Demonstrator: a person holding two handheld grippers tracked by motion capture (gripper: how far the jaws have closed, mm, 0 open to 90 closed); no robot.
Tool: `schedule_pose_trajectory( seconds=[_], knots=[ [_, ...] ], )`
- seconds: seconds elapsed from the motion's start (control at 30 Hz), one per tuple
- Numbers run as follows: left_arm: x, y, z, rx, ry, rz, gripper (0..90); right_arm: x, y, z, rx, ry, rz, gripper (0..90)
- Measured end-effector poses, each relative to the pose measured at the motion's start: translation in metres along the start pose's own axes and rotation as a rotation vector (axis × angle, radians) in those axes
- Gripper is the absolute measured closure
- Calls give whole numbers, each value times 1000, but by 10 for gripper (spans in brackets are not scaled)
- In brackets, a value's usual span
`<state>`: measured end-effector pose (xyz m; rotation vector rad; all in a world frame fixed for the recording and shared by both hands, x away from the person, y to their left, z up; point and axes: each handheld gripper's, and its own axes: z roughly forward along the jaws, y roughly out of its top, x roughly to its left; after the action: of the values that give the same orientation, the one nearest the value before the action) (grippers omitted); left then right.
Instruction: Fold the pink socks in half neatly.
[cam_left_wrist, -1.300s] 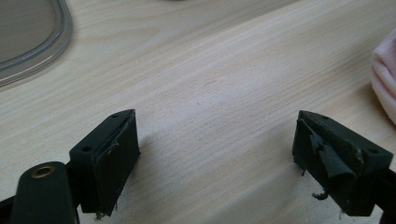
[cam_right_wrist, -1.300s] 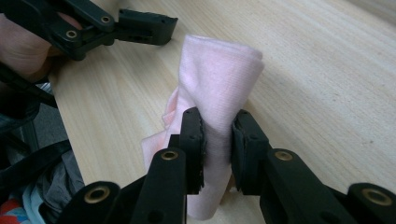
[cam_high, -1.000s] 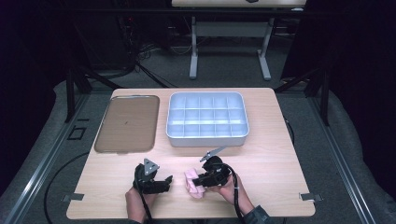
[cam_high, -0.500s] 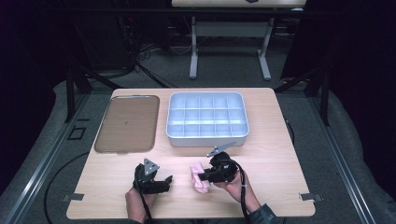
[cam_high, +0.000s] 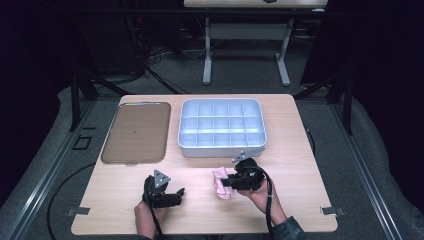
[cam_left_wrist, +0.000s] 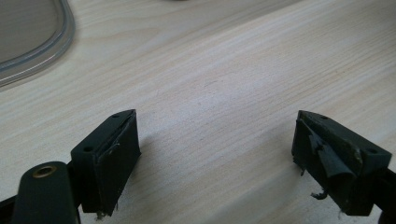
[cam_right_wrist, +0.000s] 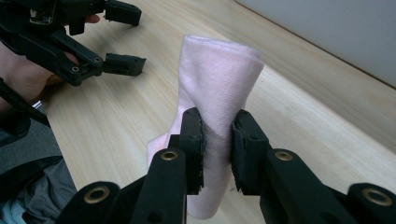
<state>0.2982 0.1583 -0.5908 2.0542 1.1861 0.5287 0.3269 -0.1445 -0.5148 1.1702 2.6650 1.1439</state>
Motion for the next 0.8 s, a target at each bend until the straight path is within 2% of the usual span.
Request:
schedule_pose_trajectory(
  seconds=[0.1, 0.8],
  knots=[
    [0, 0, 0, 0, 0, 0, 149, -3, -1, -5, -10, -43, -1, 762],
    [0, 0, 0, 0, 2, -1, 150, -22, -2, -40, -78, -132, 37, 762]
  ],
)
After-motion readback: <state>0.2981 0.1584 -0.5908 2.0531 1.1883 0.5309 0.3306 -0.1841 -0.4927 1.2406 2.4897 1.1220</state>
